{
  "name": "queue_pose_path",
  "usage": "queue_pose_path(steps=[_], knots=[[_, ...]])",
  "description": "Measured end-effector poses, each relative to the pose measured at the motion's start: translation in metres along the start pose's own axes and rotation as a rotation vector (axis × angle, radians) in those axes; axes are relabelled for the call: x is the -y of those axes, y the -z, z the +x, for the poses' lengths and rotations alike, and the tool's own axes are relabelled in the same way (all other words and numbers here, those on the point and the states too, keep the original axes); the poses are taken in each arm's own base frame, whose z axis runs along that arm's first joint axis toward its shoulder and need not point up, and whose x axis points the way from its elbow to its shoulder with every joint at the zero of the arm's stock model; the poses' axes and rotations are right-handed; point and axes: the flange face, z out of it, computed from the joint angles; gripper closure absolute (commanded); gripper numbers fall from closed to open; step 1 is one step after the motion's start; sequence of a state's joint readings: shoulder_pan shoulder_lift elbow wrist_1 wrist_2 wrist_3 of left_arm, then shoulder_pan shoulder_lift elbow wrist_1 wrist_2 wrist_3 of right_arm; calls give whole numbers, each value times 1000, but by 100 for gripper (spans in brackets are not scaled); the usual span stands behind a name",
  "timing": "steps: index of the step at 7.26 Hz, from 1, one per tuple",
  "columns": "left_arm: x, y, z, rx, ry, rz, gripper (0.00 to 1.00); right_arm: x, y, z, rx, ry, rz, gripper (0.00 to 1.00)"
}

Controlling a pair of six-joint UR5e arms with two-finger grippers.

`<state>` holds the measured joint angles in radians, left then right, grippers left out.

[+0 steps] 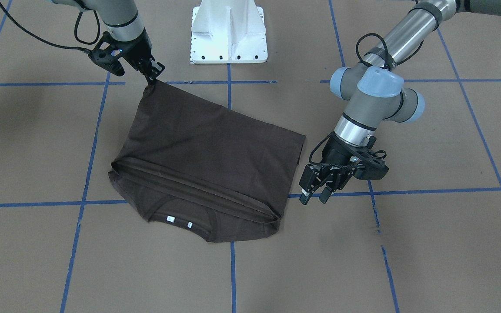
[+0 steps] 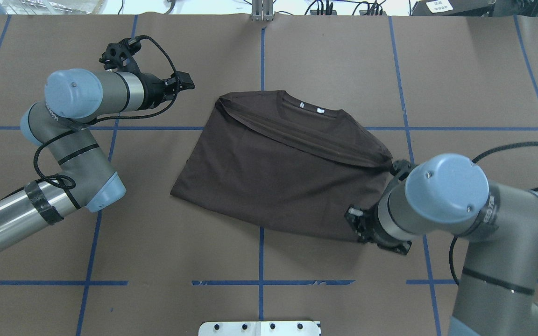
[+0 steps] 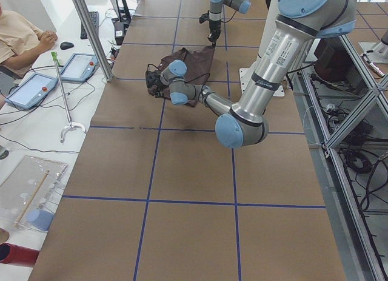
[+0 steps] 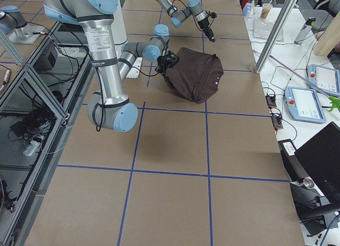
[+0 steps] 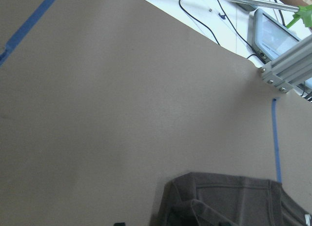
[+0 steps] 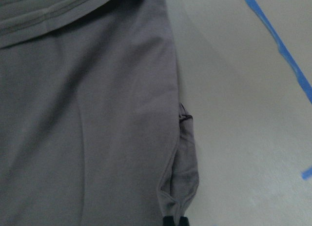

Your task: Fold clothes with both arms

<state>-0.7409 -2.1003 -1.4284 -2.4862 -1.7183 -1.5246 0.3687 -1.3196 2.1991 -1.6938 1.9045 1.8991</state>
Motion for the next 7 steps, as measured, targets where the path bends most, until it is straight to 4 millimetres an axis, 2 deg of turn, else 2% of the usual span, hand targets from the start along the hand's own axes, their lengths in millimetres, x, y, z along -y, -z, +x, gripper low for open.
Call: queue_pose_path(steps=[1,2,3,4,5,6,7], knots=[[-8,20,10,-35,18,-51,24,-46,-15,16,-54,17,-60,1],[-16,39,16,-58,51,-96,23,-83,-29,30,-98,31,-100,0],[-30,58,24,-63,87,-148,23,-107,-39,41,-129,37,-119,0],[-52,73,33,-40,114,-196,20,-115,-43,45,-139,33,-120,0],[-80,86,37,3,135,-241,20,-108,-40,42,-126,16,-107,0],[-110,95,32,43,164,-285,20,-88,-30,31,-93,-16,-83,0],[-140,96,22,80,199,-311,20,-60,-15,16,-47,-56,-50,0]])
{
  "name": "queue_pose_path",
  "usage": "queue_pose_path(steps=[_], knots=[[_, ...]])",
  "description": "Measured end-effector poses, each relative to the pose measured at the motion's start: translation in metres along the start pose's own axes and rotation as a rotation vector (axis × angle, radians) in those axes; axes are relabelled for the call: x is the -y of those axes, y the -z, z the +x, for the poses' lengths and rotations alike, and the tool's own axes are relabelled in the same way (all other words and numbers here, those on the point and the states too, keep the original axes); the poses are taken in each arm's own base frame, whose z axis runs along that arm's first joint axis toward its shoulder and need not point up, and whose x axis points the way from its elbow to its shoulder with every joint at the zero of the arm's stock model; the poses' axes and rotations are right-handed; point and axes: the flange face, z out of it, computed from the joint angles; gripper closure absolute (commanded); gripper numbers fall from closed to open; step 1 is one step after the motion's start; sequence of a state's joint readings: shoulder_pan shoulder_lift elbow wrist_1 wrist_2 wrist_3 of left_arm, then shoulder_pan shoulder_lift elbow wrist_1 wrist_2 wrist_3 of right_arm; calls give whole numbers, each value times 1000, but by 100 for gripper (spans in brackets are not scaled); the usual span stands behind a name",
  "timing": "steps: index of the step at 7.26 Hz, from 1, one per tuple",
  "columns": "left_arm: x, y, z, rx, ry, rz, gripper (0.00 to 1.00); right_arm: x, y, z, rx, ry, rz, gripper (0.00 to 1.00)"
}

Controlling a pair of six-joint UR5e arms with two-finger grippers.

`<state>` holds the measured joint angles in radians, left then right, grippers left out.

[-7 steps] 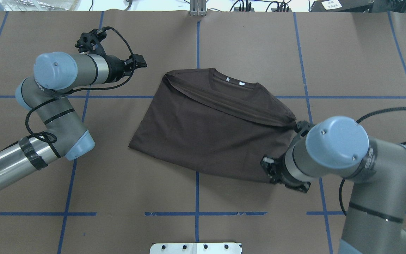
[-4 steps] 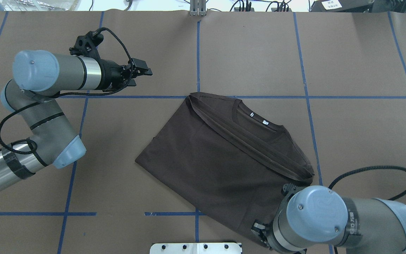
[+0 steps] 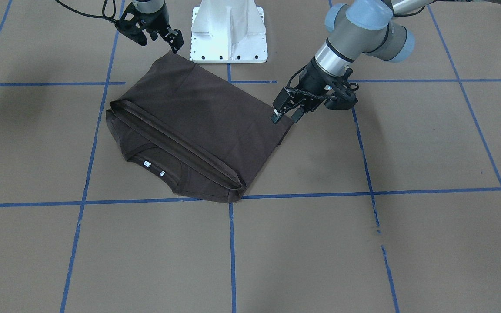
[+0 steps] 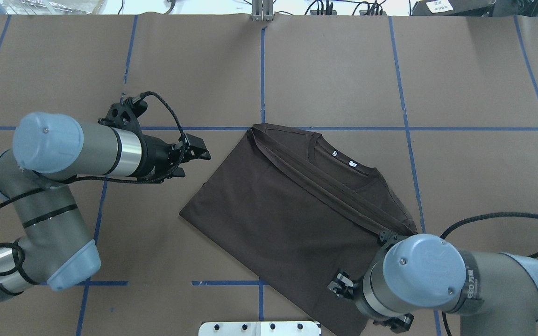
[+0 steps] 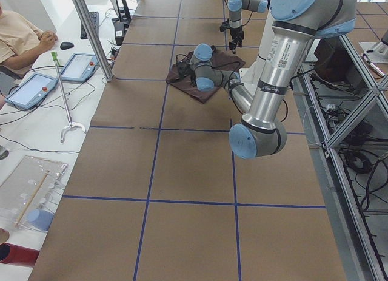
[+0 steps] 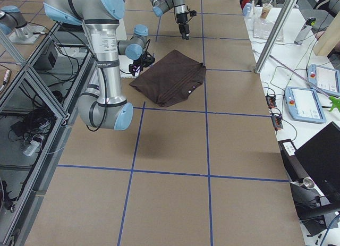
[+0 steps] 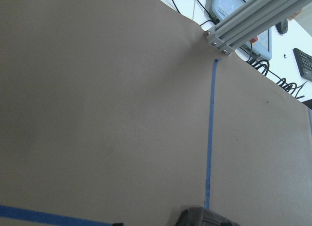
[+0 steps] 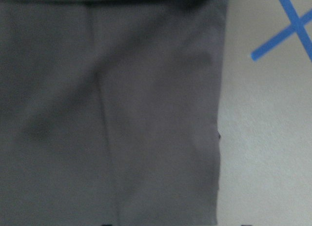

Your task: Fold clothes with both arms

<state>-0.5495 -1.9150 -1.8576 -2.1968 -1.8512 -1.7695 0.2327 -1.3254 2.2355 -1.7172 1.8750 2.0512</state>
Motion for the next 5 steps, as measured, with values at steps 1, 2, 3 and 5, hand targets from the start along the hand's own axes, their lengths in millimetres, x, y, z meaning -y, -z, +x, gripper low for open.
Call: queue_pose_path(steps=[1,2,3,5], knots=[[-25,-17,-17,45,30,8,20,35,23,-17,58,-39,41,0],[-48,-36,-32,110,39,26,20,68,47,-29,108,-56,81,0],[-67,-52,-41,167,35,36,21,92,64,-35,137,-53,112,0],[-82,-69,-47,222,30,42,28,115,72,-45,151,-50,146,0]])
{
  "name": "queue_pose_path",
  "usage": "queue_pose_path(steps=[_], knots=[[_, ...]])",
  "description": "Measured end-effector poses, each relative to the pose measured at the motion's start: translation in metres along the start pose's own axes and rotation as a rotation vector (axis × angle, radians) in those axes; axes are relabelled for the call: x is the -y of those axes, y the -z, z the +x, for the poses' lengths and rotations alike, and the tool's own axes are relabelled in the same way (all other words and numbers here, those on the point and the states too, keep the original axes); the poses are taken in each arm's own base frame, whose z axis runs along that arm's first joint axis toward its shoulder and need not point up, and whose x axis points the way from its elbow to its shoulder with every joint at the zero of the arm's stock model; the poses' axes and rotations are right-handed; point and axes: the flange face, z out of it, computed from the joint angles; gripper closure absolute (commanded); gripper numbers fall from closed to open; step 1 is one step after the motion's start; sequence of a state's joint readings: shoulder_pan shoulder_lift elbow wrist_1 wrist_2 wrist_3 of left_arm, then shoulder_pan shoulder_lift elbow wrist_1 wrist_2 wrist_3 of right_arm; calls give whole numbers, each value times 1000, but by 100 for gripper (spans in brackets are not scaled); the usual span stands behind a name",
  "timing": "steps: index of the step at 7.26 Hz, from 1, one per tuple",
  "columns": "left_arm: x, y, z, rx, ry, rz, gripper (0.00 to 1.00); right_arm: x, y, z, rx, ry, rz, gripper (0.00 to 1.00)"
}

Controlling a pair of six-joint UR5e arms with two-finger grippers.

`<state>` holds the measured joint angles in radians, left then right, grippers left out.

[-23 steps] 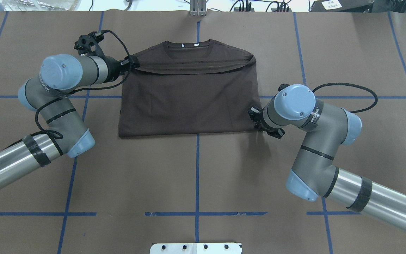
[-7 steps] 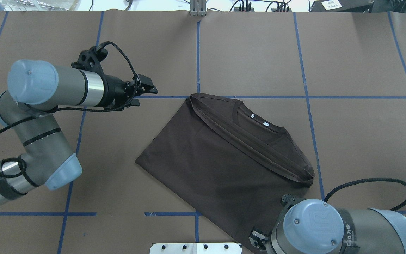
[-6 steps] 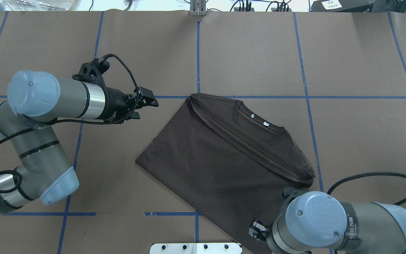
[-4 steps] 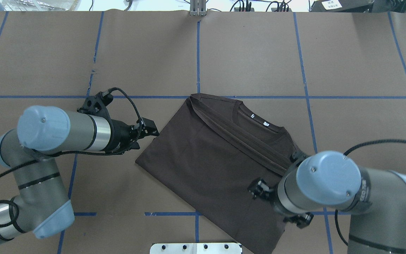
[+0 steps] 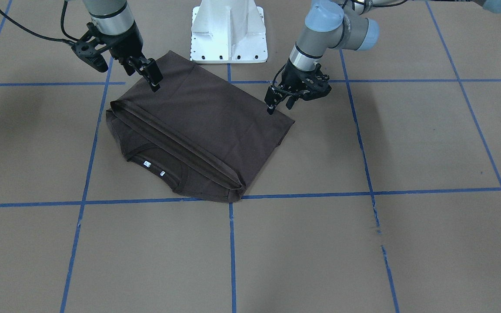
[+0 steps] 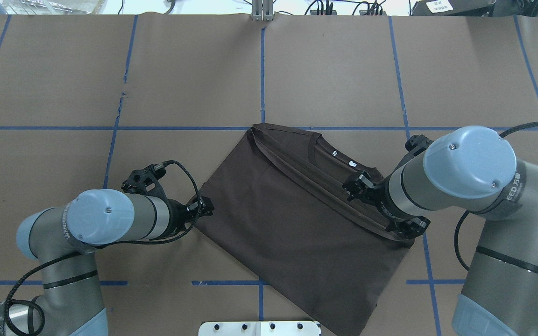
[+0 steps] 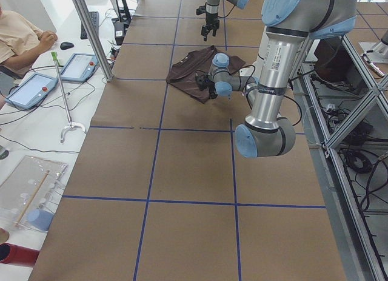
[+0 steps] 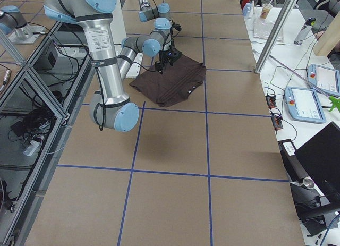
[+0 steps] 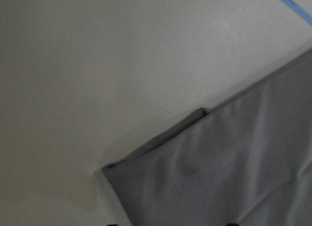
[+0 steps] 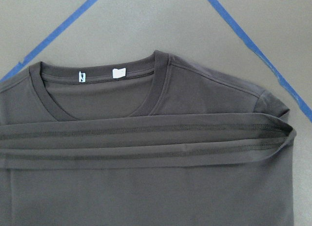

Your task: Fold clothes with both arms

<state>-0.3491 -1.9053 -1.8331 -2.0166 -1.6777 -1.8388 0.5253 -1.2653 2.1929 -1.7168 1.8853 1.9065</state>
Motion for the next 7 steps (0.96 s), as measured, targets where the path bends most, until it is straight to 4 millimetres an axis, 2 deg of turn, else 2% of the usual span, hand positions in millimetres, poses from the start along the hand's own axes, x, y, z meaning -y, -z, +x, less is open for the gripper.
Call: queue_pose_path(steps=[1,2,3,4,6,7], knots=[[-1,-5,-1,16,0,4,31,5,-3,-4,-1,-2,10,0],[0,-11,-3,27,0,10,46,7,-6,-7,-3,-4,16,0],[1,-16,-3,35,-1,20,78,8,-7,-9,-5,-5,18,0],[2,-18,-2,37,-1,27,100,8,-8,-9,-6,-5,17,0],[10,-18,-1,36,-12,43,100,9,-12,-10,-14,-8,20,0],[24,-13,2,31,-35,60,100,11,-16,-10,-20,-10,25,0]])
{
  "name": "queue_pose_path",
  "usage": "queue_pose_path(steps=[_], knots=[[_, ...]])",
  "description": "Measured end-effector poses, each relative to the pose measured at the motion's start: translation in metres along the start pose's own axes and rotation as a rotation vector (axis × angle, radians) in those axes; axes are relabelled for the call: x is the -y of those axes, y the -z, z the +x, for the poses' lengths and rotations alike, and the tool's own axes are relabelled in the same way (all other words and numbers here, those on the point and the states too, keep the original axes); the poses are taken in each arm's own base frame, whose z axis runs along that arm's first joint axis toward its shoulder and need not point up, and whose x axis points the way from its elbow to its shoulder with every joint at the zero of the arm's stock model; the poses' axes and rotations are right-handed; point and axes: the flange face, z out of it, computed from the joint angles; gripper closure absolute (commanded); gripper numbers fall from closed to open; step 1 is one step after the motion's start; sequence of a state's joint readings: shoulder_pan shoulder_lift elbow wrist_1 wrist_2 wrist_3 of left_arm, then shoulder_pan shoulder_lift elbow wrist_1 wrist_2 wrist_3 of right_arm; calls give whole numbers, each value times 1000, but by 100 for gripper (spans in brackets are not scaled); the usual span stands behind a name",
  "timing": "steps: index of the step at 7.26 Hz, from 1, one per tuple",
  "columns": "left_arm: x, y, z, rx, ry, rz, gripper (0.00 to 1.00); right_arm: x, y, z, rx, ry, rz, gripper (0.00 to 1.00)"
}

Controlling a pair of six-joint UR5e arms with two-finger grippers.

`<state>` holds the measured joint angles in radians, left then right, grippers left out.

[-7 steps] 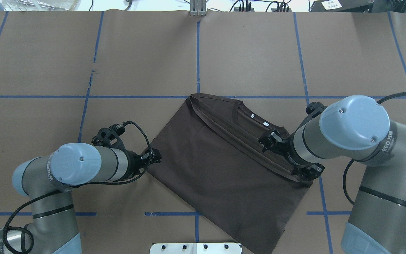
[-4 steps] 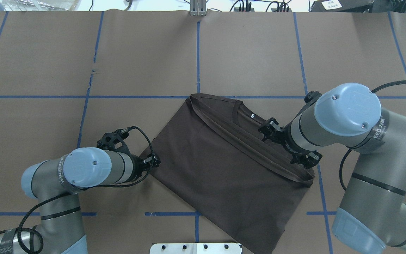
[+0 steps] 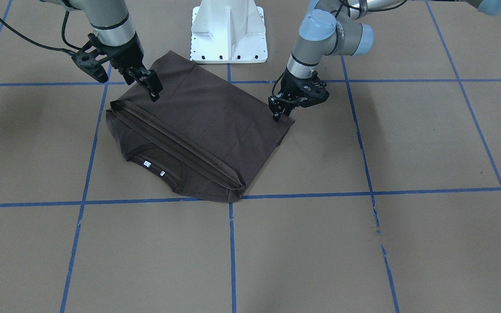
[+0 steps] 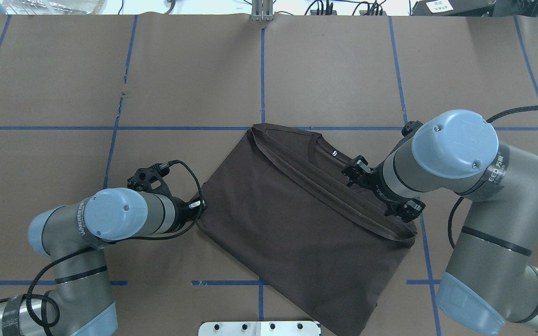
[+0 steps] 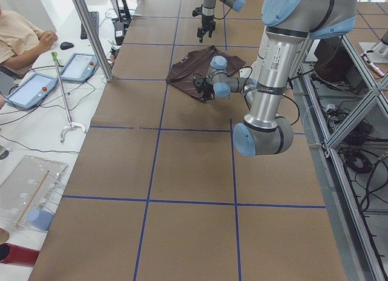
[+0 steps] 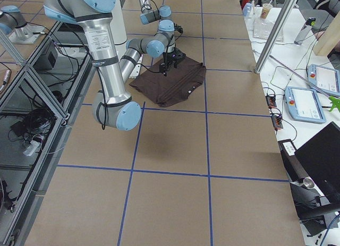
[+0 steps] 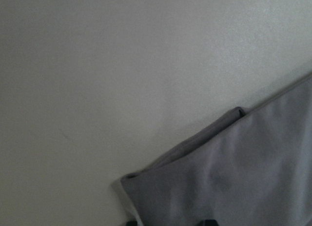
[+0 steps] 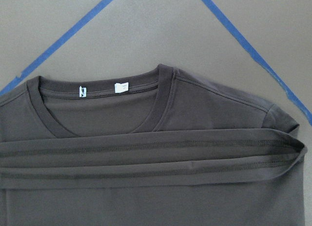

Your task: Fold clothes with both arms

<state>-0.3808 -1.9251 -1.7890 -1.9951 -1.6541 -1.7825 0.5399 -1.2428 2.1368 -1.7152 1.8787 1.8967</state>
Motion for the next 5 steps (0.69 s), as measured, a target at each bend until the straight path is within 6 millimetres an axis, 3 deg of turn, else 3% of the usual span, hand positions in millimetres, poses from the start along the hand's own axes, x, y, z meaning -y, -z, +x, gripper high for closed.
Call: queue_pose_path(steps=[2,3,4,5], knots=[[45,15,7,-15,-82,60,100,1,-5,-1,-7,-3,4,0],[79,24,15,-24,-124,105,100,1,-6,-1,-8,-3,5,0],[120,25,29,-21,-144,160,100,2,-7,-1,-8,-3,9,0],[170,14,58,-16,-135,219,100,2,-8,-1,-7,-2,15,0]])
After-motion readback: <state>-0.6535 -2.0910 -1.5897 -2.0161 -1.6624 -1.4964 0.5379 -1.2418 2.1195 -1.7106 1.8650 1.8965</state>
